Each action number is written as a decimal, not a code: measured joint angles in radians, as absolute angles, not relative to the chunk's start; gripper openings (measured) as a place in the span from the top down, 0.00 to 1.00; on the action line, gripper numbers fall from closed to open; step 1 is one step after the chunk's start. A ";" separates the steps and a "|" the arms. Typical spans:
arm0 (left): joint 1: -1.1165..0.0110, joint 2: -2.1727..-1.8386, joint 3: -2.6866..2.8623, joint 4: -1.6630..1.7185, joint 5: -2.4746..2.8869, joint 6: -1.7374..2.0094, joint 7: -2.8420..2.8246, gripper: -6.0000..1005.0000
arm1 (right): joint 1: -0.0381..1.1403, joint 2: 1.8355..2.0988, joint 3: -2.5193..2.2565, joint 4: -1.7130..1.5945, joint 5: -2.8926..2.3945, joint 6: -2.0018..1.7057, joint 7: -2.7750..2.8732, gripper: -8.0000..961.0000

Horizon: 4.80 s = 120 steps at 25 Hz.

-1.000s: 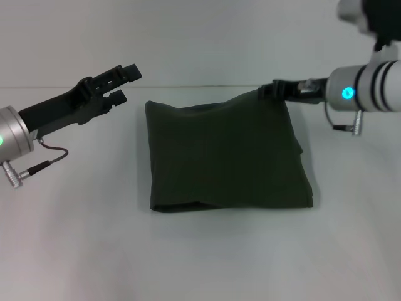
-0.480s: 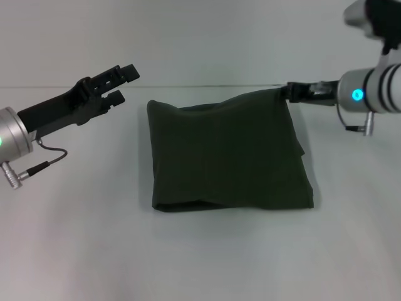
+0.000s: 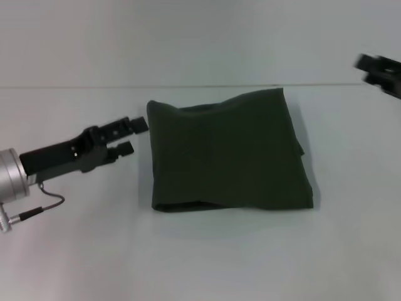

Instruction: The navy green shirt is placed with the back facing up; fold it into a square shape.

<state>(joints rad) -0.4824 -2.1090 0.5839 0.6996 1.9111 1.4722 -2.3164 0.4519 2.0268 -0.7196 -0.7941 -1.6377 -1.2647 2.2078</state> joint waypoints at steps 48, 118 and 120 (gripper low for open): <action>-0.513 -2.145 0.667 0.482 2.017 1.230 -2.417 0.76 | 0.376 1.968 -0.480 -0.598 -1.609 -1.433 2.115 0.06; -0.567 -2.127 0.617 0.869 2.211 1.662 -1.570 0.07 | 0.579 2.091 -0.813 -0.809 -2.088 -1.480 1.582 0.07; -0.553 -2.139 0.612 0.909 2.193 1.661 -1.543 0.07 | 0.579 2.091 -0.813 -0.803 -2.082 -1.481 1.582 0.07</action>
